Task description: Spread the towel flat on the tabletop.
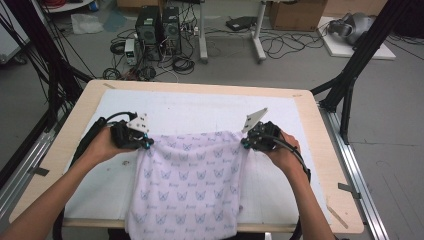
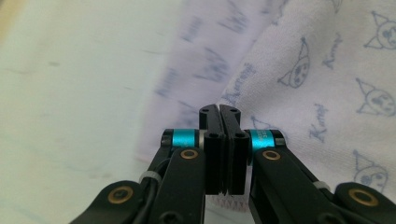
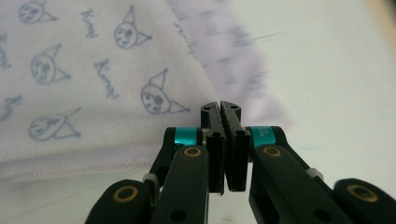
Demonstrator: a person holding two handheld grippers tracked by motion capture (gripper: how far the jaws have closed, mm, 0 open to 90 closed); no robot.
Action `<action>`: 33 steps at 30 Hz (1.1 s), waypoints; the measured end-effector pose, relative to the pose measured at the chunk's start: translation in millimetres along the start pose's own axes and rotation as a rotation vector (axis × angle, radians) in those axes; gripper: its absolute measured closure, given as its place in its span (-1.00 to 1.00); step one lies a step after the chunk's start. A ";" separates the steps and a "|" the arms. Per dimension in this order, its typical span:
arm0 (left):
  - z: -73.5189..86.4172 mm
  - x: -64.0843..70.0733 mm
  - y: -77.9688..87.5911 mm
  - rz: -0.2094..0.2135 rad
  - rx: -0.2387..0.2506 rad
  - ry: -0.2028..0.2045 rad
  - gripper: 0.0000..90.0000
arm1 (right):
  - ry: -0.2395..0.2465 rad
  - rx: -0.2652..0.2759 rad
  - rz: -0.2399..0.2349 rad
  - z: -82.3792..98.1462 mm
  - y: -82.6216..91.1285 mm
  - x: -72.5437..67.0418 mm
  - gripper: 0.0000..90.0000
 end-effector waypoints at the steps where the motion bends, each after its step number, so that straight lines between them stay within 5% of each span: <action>1: -1.5 -5.3 2.6 -0.027 0.016 0.013 0.96 | -0.027 0.004 0.047 -1.0 0.8 5.4 0.98; 3: -2.5 -15.6 5.6 -0.080 0.048 0.045 0.96 | -0.068 0.018 0.123 -2.4 -0.4 14.2 0.98; 6: 0.4 -25.8 -0.3 -0.077 0.032 0.076 0.89 | -0.078 0.011 0.105 -3.2 -13.6 18.3 0.95; 8: 1.6 -25.8 -5.7 -0.054 0.012 0.087 0.48 | -0.048 -0.011 0.101 -4.1 -21.9 15.2 0.75; 9: 1.8 -23.7 -7.0 -0.026 0.010 0.080 0.40 | -0.059 0.001 0.069 -4.0 -24.1 13.6 0.50; 11: 1.6 -15.7 -7.8 -0.013 0.028 0.039 0.24 | -0.062 0.021 -0.003 -3.6 -23.7 9.8 0.44; 15: -0.9 8.1 -5.6 0.084 0.055 -0.047 0.10 | -0.053 0.080 -0.153 0.3 -12.6 0.5 0.23; 16: -1.5 15.2 -6.2 0.110 0.053 -0.066 0.09 | -0.027 0.087 -0.186 0.9 -9.9 -4.3 0.22; 18: -3.2 30.7 -6.8 0.094 0.031 -0.120 0.02 | 0.023 0.086 -0.262 1.7 -7.1 -15.6 0.18; 21: -4.6 48.1 -4.1 0.113 0.047 -0.173 0.00 | 0.104 0.054 -0.301 1.9 -9.5 -34.1 0.17; 27: 6.7 59.2 -26.2 0.212 -0.085 -0.157 0.05 | 0.203 -0.094 -0.343 5.3 -32.1 -61.6 0.19; 33: 22.3 52.4 -50.1 0.258 -0.224 -0.104 0.05 | 0.263 -0.192 -0.341 4.7 -45.9 -71.9 0.24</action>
Point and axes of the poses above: each handheld gripper's, and its own axes: y roughly backward along the jaws, z roughly out of its underside, x roughly to its right, the point moved 1 cm from there along -y, roughly forward along the jaws, and after that the axes turned 13 degrees about z, right-handed, at the moved point
